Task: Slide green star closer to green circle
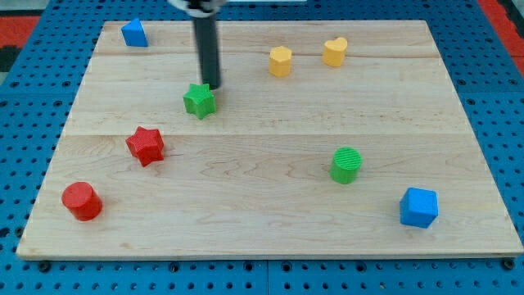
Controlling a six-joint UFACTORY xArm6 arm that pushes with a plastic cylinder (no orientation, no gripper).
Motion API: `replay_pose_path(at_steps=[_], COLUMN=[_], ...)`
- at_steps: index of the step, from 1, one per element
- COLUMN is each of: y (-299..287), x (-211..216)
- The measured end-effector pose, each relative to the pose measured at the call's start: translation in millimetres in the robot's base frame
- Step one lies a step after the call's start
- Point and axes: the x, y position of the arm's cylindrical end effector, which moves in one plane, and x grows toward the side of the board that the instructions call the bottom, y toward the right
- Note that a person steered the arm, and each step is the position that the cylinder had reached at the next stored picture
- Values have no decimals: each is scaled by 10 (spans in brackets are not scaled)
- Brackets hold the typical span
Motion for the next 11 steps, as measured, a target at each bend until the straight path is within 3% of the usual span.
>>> replay_pose_path(at_steps=[1,3,4,5,7,8,9,11], y=[-439,987,389,156,1285,1005,1195,1551], x=[18,433,253,338,853,954,1404,1833])
